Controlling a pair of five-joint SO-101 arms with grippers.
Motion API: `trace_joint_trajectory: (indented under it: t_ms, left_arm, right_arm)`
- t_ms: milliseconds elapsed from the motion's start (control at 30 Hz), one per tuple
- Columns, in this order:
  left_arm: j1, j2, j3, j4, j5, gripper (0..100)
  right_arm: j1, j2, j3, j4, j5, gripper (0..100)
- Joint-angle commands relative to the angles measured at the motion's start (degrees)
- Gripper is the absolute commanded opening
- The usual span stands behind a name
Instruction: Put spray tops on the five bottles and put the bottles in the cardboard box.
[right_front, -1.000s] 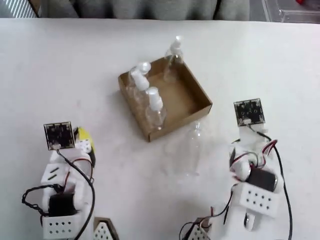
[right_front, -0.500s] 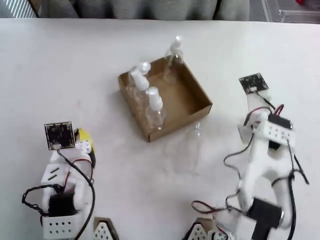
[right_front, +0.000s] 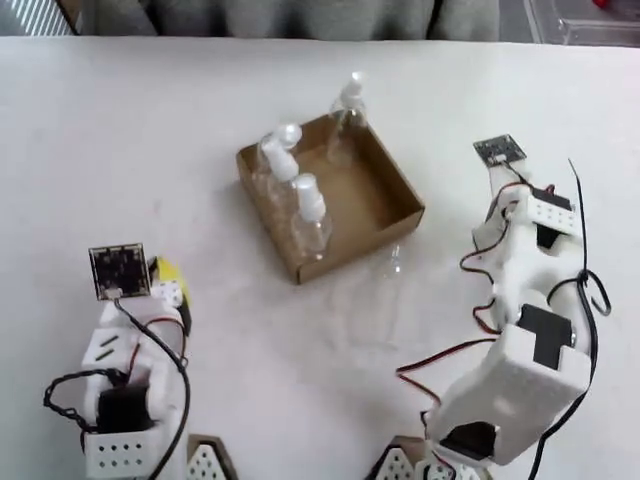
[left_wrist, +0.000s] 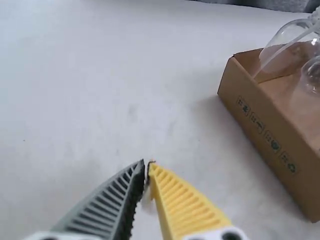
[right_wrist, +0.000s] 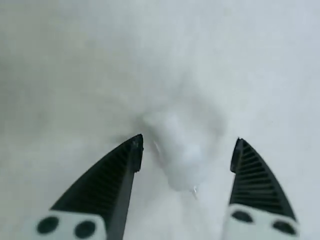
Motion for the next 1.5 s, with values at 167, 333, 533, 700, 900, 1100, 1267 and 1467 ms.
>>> trace_joint_trajectory:
  t_ms: [167, 333, 533, 700, 900, 1100, 1267, 1467]
  left_arm:
    - [0.66, -0.40, -0.09, -0.09, -0.70, 2]
    - [0.57, -0.40, -0.09, 0.09, -0.70, 2]
    - [0.48, -0.40, -0.09, 0.18, -0.70, 2]
    - [0.48, -0.40, -0.09, 0.18, -0.70, 2]
    - [0.40, -0.40, -0.09, 0.18, -0.70, 2]
    - [0.31, -0.40, -0.09, 0.26, -0.62, 2]
    - [0.31, -0.40, -0.09, 0.26, -0.62, 2]
    - [-2.95, -0.40, -0.44, -0.09, 0.00, 2]
  right_arm:
    - [0.66, -0.66, -3.16, 5.23, 3.43, 17.8]
    - [0.75, -0.57, -3.34, 5.05, 3.78, 7.0]
    - [0.84, -2.07, -4.66, 5.41, 3.43, 1.1]
    - [0.75, -9.10, -5.71, 7.08, -6.59, 1.5]
    - [-2.95, -23.78, -5.71, 26.07, -8.79, 1.5]
    - [-12.26, -37.23, -5.63, 41.36, -15.91, 1.5]
    - [-27.12, -45.49, -5.63, 46.02, -26.90, 1.5]
    - [-49.19, -49.98, -5.54, 45.93, -41.85, 1.5]
